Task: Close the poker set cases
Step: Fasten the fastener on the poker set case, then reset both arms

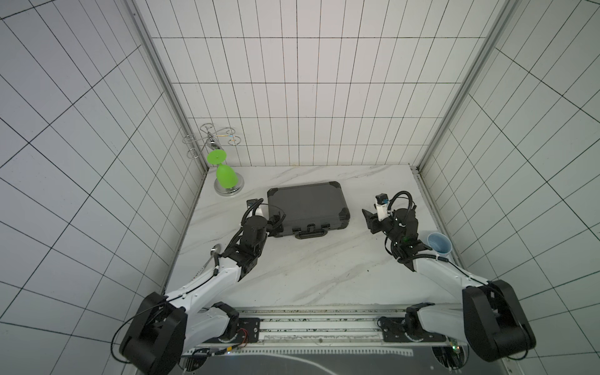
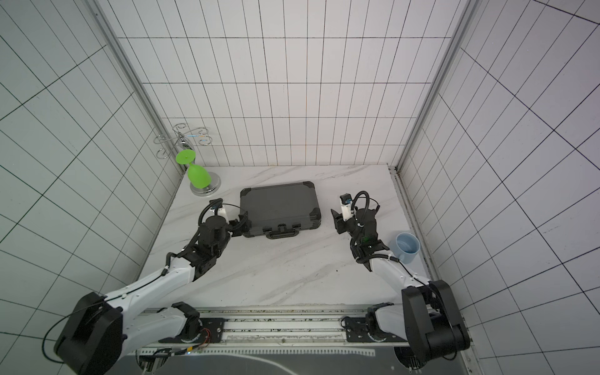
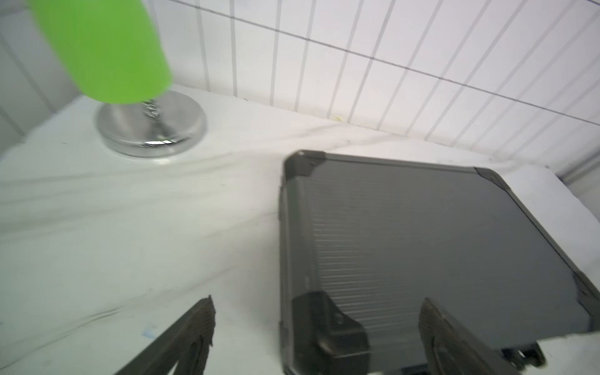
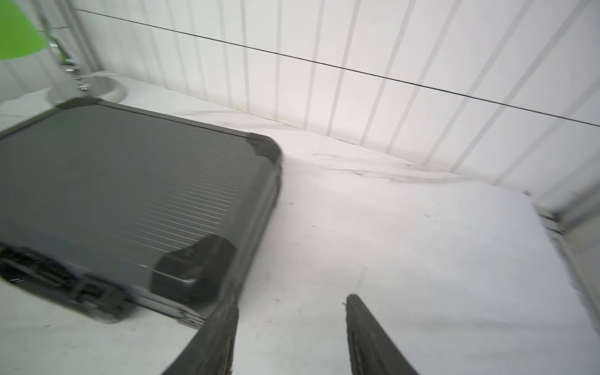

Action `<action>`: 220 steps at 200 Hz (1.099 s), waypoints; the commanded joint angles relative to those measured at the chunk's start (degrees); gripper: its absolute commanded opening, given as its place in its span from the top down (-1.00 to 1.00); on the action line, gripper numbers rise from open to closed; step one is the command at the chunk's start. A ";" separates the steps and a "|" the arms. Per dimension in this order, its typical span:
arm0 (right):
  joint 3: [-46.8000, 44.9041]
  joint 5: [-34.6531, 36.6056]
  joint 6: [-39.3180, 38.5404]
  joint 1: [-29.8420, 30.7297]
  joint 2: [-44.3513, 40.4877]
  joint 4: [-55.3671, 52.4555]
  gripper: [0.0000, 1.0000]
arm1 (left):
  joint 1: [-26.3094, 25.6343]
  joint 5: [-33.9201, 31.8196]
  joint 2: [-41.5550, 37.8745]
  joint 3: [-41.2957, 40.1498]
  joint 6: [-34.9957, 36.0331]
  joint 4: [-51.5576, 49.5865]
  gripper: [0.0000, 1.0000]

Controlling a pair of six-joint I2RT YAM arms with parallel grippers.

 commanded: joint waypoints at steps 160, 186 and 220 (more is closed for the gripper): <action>-13.45 2.71 7.12 -15.63 19.84 43.13 -0.98 | 17.94 -9.63 8.45 -17.19 15.52 41.60 -0.95; -12.63 2.90 6.36 -14.90 19.79 41.43 -0.99 | 18.84 -7.41 16.41 -15.08 16.02 48.73 -0.96; -12.04 3.19 5.93 -14.55 19.46 39.52 -0.99 | 19.04 -0.88 26.11 -9.62 19.94 49.19 -0.96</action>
